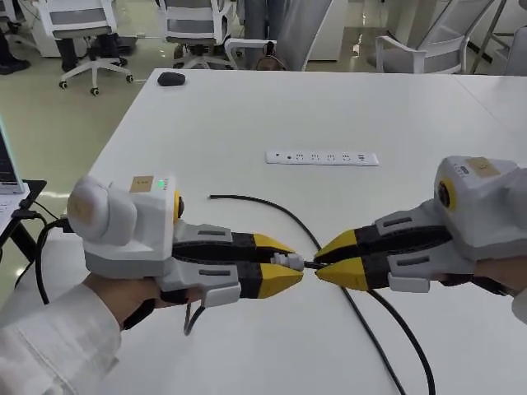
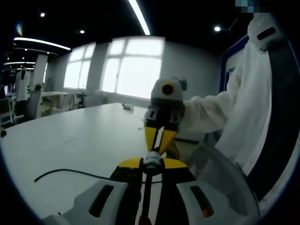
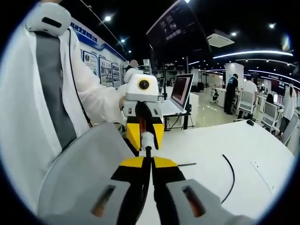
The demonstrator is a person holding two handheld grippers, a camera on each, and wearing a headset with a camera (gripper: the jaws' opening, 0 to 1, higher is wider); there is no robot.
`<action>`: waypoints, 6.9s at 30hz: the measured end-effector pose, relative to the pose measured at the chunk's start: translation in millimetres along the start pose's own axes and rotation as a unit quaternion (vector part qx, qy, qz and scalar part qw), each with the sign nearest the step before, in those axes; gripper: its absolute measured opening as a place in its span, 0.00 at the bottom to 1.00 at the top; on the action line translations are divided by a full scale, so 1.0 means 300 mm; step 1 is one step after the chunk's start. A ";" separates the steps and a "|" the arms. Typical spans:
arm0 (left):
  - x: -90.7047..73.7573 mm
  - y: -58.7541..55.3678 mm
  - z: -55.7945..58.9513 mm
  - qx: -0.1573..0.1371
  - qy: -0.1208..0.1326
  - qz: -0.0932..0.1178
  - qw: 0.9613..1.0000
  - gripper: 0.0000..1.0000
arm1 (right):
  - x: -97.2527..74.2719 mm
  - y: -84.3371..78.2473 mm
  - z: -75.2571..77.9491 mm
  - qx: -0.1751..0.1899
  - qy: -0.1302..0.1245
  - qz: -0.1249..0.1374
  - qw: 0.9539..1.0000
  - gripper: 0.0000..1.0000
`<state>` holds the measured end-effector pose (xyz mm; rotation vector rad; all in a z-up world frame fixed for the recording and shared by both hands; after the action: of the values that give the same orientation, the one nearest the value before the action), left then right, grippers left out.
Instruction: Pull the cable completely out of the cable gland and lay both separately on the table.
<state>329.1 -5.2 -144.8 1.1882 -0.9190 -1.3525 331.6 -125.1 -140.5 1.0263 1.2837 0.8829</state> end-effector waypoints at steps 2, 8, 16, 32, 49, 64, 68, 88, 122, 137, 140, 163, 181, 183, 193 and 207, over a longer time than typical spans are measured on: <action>-0.001 0.000 -0.003 0.001 0.001 -0.001 1.000 0.16 | 0.004 -0.002 0.002 -0.003 -0.002 -0.001 1.000 0.04; -0.001 -0.006 -0.006 0.001 0.004 -0.006 1.000 0.16 | 0.009 -0.012 0.005 -0.004 -0.003 0.000 1.000 0.03; -0.009 -0.021 -0.013 -0.001 0.010 -0.012 1.000 0.16 | -0.015 -0.057 0.017 -0.004 -0.008 -0.014 1.000 0.03; -0.016 -0.025 -0.025 -0.005 0.016 -0.011 1.000 0.16 | -0.085 -0.170 0.064 0.006 -0.038 -0.049 0.998 0.03; -0.020 -0.028 -0.034 -0.010 0.025 -0.015 1.000 0.16 | -0.113 -0.250 0.100 0.024 -0.068 -0.071 0.995 0.03; -0.005 -0.021 -0.057 -0.005 0.038 -0.029 0.999 0.16 | -0.135 -0.200 0.128 0.010 -0.110 -0.070 0.991 0.17; 0.009 -0.016 -0.058 -0.004 0.034 -0.029 0.999 0.16 | -0.123 -0.124 0.120 -0.020 -0.102 -0.044 0.994 0.20; 0.046 -0.011 -0.062 -0.004 0.018 -0.031 0.999 0.16 | -0.033 -0.030 0.069 -0.088 -0.025 -0.019 0.996 0.04; 0.019 -0.022 -0.073 -0.007 0.033 -0.038 0.999 0.16 | -0.075 -0.218 0.122 -0.042 -0.053 -0.060 0.996 0.03; 0.012 -0.015 -0.077 -0.007 0.037 -0.038 0.999 0.16 | -0.092 -0.278 0.128 -0.024 -0.068 -0.084 0.994 0.03; 0.013 -0.014 -0.078 -0.010 0.037 -0.037 0.999 0.16 | -0.095 -0.275 0.134 -0.013 -0.076 -0.089 0.993 0.04; 0.059 0.003 -0.082 0.002 0.029 -0.050 0.998 0.16 | -0.037 -0.003 0.093 -0.100 -0.044 -0.021 0.994 0.17; 0.068 0.003 -0.076 0.005 0.024 -0.053 0.998 0.16 | -0.037 -0.054 0.090 -0.092 -0.034 -0.014 0.995 0.04; 0.064 -0.001 -0.077 0.004 0.024 -0.055 0.998 0.16 | -0.040 -0.061 0.092 -0.092 -0.035 -0.017 0.995 0.03; 0.025 -0.002 -0.082 0.002 0.035 -0.052 0.998 0.16 | -0.053 -0.126 0.122 -0.082 -0.049 -0.045 0.994 0.03; 0.001 -0.003 -0.080 -0.002 0.046 -0.046 0.998 0.16 | -0.092 -0.233 0.142 -0.048 -0.068 -0.073 0.994 0.03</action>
<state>352.3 -3.0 -150.8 1.2922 -0.8050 -1.3592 368.8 -178.0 -197.8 0.8905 1.1753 0.7432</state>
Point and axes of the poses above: the centre of the closed fingertips' face, and the gripper's own axes: x roughly forward along the fingers, z roughly to its right, y roughly out of its top, the point moved 6 cm from there along -x, roughly backward along the fingers, and after that the axes turned 7 degrees about -y, right-handed, at the moved point
